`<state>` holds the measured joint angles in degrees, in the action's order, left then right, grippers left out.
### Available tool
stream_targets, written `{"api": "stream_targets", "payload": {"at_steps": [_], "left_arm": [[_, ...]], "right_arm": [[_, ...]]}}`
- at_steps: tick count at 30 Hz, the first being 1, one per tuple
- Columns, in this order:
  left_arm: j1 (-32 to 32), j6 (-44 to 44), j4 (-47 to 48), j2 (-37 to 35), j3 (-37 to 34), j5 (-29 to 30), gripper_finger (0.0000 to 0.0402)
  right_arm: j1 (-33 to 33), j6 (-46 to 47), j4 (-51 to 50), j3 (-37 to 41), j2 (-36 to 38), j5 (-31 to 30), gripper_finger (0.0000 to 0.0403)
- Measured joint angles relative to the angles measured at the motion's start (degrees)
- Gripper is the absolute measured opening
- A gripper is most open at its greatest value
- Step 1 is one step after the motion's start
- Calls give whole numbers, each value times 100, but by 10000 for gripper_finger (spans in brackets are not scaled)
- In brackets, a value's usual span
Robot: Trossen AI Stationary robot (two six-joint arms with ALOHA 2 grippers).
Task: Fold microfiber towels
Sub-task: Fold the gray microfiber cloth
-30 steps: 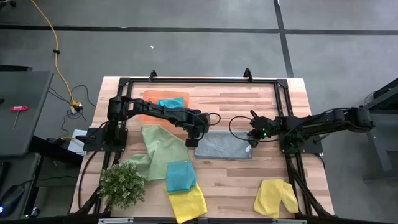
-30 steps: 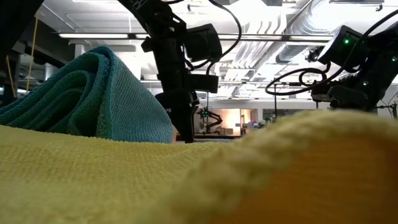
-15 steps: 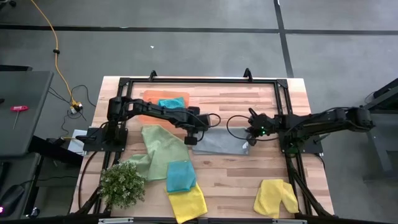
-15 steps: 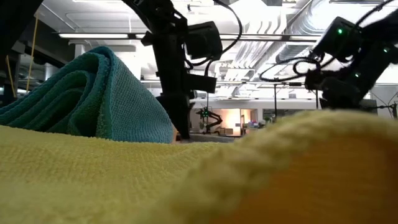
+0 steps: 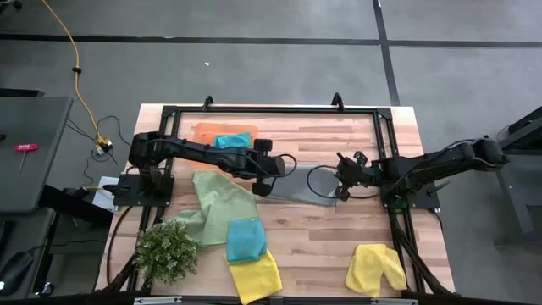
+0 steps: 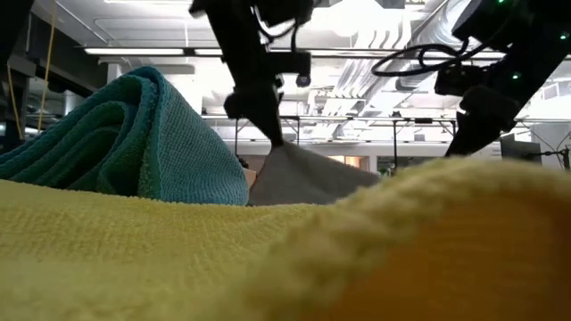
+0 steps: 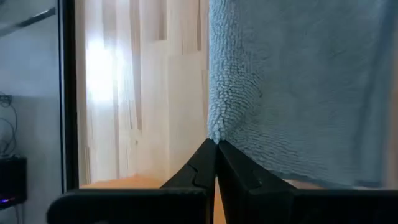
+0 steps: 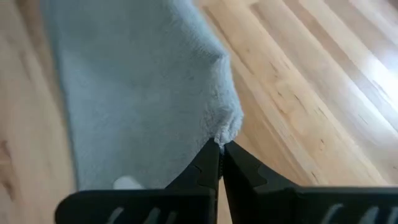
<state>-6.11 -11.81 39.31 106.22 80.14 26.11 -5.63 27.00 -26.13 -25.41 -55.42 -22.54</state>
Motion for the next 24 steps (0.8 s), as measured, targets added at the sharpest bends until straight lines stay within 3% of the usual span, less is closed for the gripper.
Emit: {"api": "stream_targets", "payload": {"at_steps": [10,17,24], "left_arm": [[353,456,-82,-219,-476,53,0],[513,541,-664,-217,-1040,676,0],[655,581,-1001,-214,-1301,510,0]], "right_arm": [[-1170,311,-118,-2,1,-546,0],[-1730,843,-285,-2,0,-650,0],[-2078,1309,-326,-2,0,-694,0]]}}
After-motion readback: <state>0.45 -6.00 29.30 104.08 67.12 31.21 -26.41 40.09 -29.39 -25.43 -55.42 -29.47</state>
